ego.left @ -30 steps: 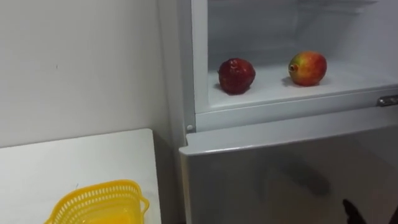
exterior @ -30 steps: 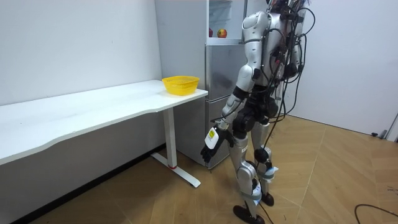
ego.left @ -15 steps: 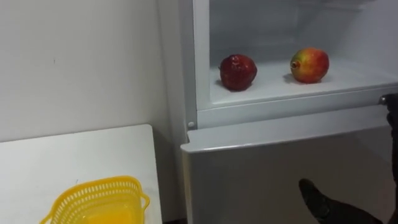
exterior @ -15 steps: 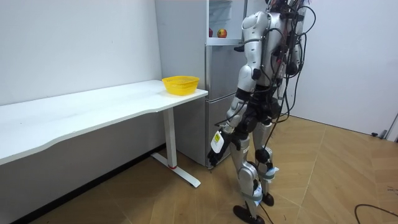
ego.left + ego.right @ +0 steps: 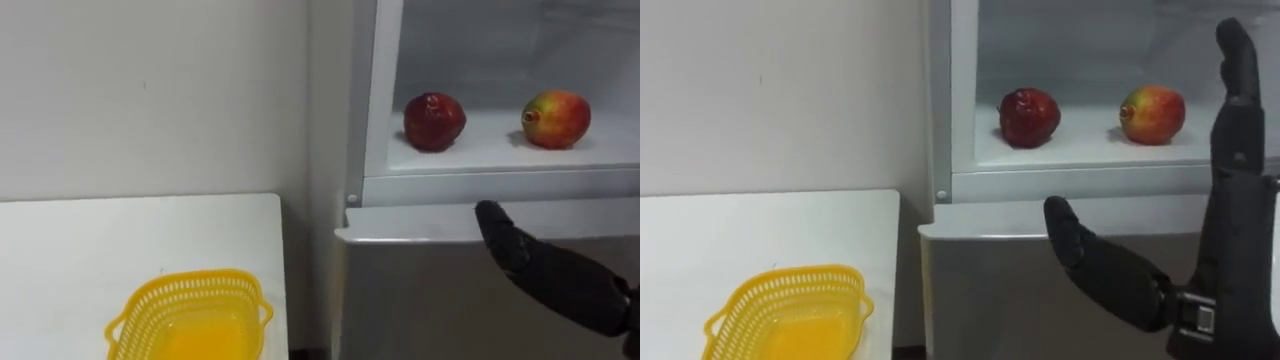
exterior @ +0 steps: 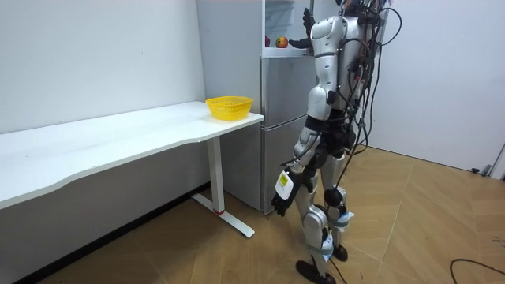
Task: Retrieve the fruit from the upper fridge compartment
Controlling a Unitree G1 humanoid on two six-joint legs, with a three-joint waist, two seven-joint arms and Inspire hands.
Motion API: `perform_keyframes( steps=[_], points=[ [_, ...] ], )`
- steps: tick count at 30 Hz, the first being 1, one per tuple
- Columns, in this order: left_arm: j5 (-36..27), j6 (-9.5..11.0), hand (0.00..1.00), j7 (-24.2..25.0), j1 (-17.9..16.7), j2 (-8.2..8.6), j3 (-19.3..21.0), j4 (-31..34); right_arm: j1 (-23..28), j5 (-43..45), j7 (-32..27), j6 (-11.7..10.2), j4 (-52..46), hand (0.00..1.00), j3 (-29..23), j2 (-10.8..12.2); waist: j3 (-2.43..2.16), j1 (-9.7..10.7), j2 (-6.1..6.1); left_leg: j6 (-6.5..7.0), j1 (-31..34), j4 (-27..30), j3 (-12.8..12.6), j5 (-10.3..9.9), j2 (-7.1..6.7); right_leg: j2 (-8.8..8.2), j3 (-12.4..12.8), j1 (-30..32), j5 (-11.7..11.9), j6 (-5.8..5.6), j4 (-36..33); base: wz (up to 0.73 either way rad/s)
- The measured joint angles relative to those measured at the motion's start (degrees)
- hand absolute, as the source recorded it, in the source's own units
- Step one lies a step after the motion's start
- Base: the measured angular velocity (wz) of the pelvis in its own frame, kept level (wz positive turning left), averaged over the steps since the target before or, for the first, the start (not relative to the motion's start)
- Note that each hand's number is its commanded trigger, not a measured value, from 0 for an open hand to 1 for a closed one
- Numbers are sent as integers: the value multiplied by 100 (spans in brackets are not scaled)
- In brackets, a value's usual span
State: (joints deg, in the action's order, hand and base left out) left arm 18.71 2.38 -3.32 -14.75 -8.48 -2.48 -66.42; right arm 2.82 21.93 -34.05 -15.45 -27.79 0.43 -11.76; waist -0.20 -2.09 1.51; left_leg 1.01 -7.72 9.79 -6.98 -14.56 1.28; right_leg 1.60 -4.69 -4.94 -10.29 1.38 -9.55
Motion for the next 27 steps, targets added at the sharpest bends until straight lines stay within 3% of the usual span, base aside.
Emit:
perform_keyframes(
  steps=[5,11,21,25,27],
  points=[
    [32,-66,0,55,-2,-10,195,11,-673,-116,6,60,238,0,-437,-288,3,-27,72,0,22,0,160,1,-12,-27,-186,-6,0,-1,-11,12],
    [164,-119,0,105,56,-46,248,23,-874,-122,-36,76,358,0,-613,-347,27,-137,139,-5,35,11,253,5,-14,-44,-348,-24,0,-1,-11,9],
    [451,-388,0,166,82,-124,407,61,-1625,-434,110,461,1111,0,-629,-359,36,-163,165,-7,63,104,418,6,-32,-66,-487,-136,0,-2,-2,8],
    [452,-495,0,175,100,-147,408,73,-1770,-768,252,681,1369,0,-621,-568,40,-185,199,-11,59,137,511,18,-68,-101,-570,-194,-4,-6,22,12],
    [452,-494,0,188,164,-146,413,75,-1792,-898,293,681,1497,0,-625,-688,34,-212,217,-2,98,170,537,23,-97,-121,-594,-220,-4,-7,91,10]
  ],
)
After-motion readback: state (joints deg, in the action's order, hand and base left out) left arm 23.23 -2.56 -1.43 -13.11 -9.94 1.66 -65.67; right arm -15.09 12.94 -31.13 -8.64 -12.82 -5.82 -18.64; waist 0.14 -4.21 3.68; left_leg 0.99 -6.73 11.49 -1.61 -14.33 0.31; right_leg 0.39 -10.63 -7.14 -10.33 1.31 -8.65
